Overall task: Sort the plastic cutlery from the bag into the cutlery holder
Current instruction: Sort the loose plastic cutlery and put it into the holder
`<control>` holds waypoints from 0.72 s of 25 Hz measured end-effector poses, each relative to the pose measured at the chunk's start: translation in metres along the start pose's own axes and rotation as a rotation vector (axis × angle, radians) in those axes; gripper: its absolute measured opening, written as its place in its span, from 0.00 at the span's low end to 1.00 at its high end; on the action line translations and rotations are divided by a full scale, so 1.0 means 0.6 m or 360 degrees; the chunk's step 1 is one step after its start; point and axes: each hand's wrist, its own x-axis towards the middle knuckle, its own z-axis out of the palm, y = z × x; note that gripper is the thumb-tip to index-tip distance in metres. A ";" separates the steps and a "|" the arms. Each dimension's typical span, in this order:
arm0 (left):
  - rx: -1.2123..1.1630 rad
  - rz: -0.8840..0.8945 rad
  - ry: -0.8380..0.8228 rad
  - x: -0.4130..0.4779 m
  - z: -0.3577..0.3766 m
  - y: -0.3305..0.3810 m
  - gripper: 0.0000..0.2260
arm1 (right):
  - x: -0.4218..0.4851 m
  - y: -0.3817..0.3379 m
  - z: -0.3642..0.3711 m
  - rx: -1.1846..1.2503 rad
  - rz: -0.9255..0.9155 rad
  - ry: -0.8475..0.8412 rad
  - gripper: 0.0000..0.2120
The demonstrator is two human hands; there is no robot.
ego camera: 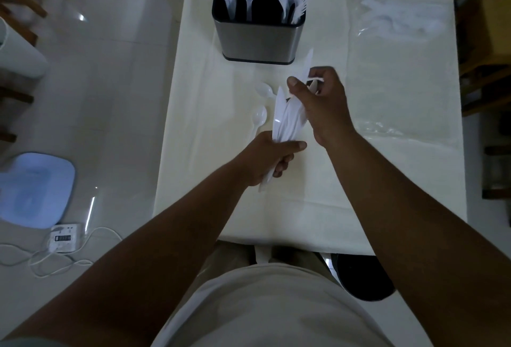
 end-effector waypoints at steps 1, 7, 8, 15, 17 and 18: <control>-0.0006 -0.0009 -0.0004 0.000 0.000 0.000 0.11 | 0.001 -0.001 -0.002 0.0025 -0.0055 -0.0001 0.30; -0.0020 0.0044 -0.0074 0.000 -0.003 -0.001 0.09 | 0.001 -0.007 -0.004 -0.0231 -0.0284 0.0023 0.24; -0.0023 0.0073 -0.0075 0.000 -0.003 -0.001 0.09 | -0.003 -0.006 0.001 -0.0257 -0.0281 0.0049 0.23; -0.0011 0.0049 -0.0109 0.002 -0.008 -0.001 0.10 | -0.012 -0.008 0.005 -0.0366 -0.0251 0.0147 0.15; -0.0018 0.0057 -0.0098 0.003 -0.006 0.000 0.10 | -0.013 -0.008 0.010 -0.0355 -0.0283 0.0149 0.12; -0.0018 0.0069 -0.0073 0.003 -0.005 0.002 0.10 | -0.014 -0.007 0.013 -0.0351 -0.0292 0.0132 0.13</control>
